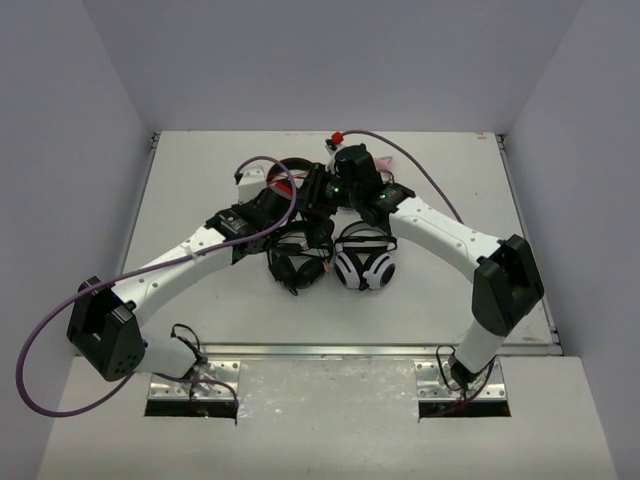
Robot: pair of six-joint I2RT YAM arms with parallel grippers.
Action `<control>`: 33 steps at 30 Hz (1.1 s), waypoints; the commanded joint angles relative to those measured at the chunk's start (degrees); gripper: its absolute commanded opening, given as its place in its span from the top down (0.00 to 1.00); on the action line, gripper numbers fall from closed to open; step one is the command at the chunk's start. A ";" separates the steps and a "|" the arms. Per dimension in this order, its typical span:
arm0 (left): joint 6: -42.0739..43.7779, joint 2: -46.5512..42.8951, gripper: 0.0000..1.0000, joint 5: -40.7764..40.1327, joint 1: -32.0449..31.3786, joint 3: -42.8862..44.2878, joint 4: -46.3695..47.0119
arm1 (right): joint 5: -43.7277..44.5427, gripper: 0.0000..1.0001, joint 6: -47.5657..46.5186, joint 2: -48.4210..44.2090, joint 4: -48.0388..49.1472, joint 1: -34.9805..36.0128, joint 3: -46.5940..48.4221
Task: Wrap the headphones
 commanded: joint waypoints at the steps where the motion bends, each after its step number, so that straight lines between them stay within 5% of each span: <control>1: -1.35 -0.35 0.99 0.27 0.02 1.44 2.82 | 0.58 0.66 -0.79 0.48 0.27 -0.11 2.53; 15: 0.32 -0.43 1.00 4.48 2.83 0.91 3.79 | -1.10 0.56 -10.97 -0.48 -6.15 -0.38 11.05; 23: 0.06 -0.35 1.00 4.05 3.44 2.14 2.30 | 1.19 0.64 -21.60 -11.54 0.43 0.23 -0.97; 30: -0.03 -0.26 1.00 4.22 4.41 4.60 0.71 | -0.29 0.43 -34.09 -22.36 7.29 4.09 -12.58; 33: -0.82 0.35 1.00 3.96 4.41 6.62 -0.86 | 3.19 0.44 -43.98 -21.76 3.44 11.01 -10.66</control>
